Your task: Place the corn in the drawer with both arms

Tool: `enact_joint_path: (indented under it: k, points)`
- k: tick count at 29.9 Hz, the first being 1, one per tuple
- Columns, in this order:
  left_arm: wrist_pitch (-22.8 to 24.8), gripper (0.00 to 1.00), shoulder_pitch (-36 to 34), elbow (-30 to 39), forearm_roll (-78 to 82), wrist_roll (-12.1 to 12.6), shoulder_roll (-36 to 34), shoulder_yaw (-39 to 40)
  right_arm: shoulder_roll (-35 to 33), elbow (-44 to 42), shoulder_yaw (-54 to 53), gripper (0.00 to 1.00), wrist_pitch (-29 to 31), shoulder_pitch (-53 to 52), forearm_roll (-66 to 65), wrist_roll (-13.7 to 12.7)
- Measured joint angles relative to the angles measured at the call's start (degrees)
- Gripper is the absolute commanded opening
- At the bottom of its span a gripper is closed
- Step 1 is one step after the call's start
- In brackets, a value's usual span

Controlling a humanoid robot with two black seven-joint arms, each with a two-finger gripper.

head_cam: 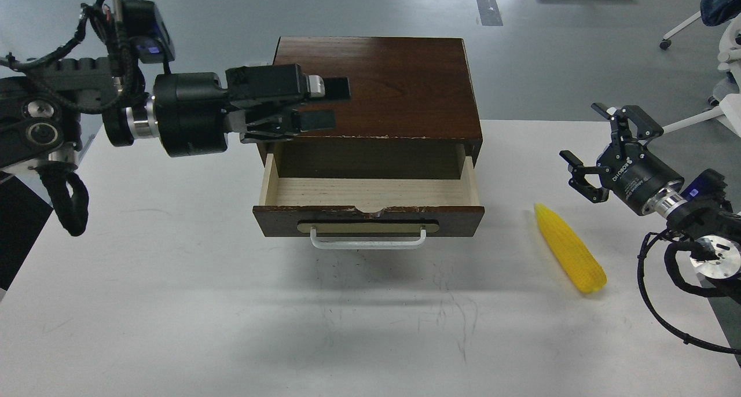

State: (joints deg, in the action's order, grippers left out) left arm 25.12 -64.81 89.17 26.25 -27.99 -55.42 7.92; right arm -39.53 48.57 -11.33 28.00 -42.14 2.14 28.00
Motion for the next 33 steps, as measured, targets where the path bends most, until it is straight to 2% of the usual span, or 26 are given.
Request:
enact_joint_path:
  k: [5,11,16,19,23,28,33]
  points:
    - [0.6,0.98,8.6,-7.4,-16.2,0.0,-1.3,3.4,-3.8,0.9,0.0,1.00,0.0,-1.2,-14.5,0.0]
    - [2.8,0.98,17.4,-17.0,-21.6,0.0,-0.6,9.3,-10.8,5.2,-0.1,1.00,0.0,-4.4,-36.7,0.0]
    - [2.9,0.98,20.1,-18.6,-22.1,0.0,-0.3,9.9,-15.7,10.2,0.0,1.00,0.0,-6.2,-59.9,0.0]
    - [2.9,0.98,20.5,-18.6,-22.2,0.0,-0.2,10.0,-16.5,11.7,0.3,1.00,-0.3,-6.3,-71.9,0.0]
    - [2.9,0.98,20.6,-18.6,-22.1,0.0,-0.2,10.2,-16.6,12.1,2.4,1.00,-3.4,-6.3,-85.0,0.0]
    - [2.9,0.98,20.7,-18.5,-22.0,0.0,0.6,10.4,-16.1,11.9,7.4,1.00,-8.4,-6.5,-90.3,0.0]
    - [2.9,0.98,20.8,-18.4,-22.0,0.0,1.2,10.4,-13.7,11.3,9.9,0.98,-10.6,-6.4,-90.6,0.0]
